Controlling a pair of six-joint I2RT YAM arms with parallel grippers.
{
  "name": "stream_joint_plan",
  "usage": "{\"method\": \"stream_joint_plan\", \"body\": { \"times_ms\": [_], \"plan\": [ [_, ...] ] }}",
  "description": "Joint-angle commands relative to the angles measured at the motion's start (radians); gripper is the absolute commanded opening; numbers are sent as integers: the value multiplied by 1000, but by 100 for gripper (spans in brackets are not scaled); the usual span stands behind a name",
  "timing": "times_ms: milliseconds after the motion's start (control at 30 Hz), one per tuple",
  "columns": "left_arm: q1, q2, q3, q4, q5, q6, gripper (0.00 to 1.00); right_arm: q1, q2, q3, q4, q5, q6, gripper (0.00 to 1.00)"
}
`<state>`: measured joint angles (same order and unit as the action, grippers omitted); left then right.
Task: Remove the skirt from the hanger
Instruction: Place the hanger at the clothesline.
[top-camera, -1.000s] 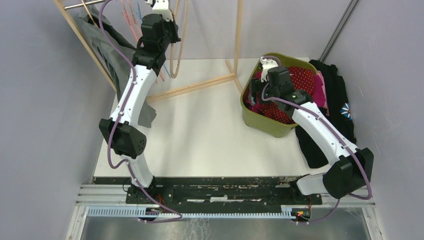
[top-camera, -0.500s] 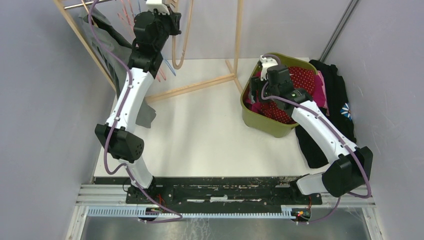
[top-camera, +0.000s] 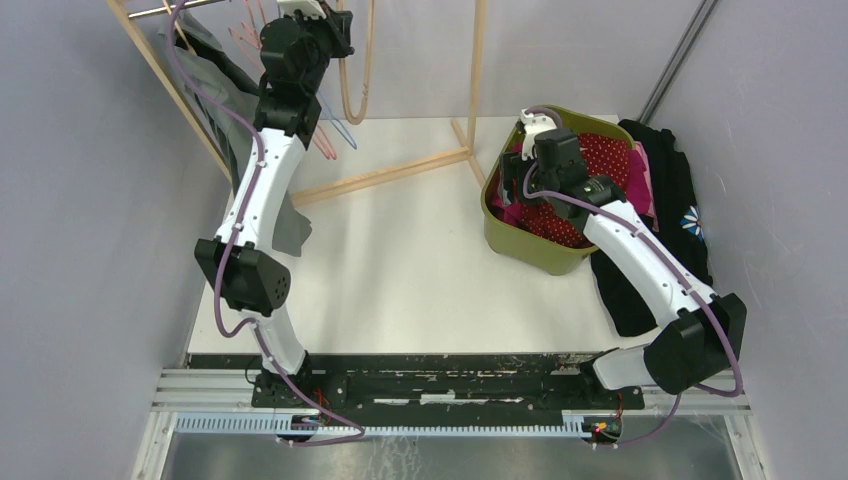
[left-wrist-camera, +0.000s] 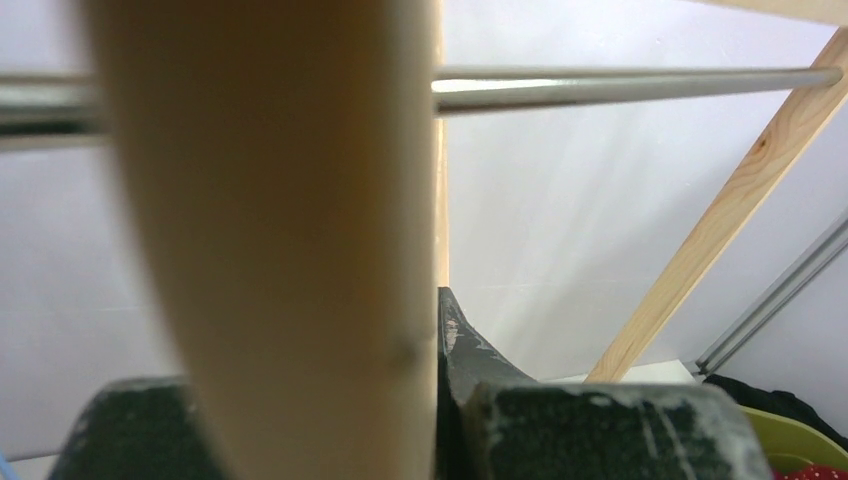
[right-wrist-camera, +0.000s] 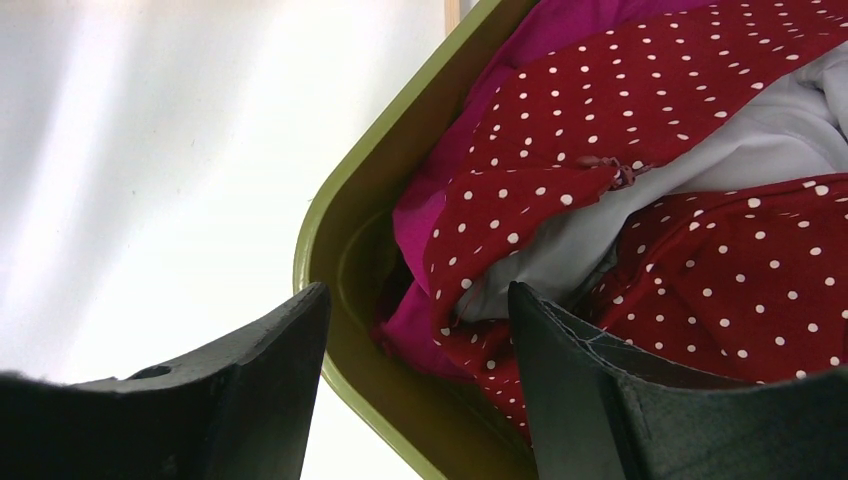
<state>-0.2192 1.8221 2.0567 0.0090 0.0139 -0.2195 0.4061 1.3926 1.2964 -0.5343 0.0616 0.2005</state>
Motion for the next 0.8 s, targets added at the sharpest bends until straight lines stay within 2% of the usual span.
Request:
{"method": "stream_joint_plan", "body": {
  "times_ms": [0, 367, 767],
  "plan": [
    [3, 14, -1, 69, 27, -65, 3, 3, 2, 57, 25, 18, 3, 71],
    [22, 87, 22, 75, 35, -95, 3, 3, 14, 83, 17, 17, 4, 71],
    [24, 195, 218, -61, -80, -92, 3, 3, 8, 93, 13, 14, 8, 70]
  ]
}}
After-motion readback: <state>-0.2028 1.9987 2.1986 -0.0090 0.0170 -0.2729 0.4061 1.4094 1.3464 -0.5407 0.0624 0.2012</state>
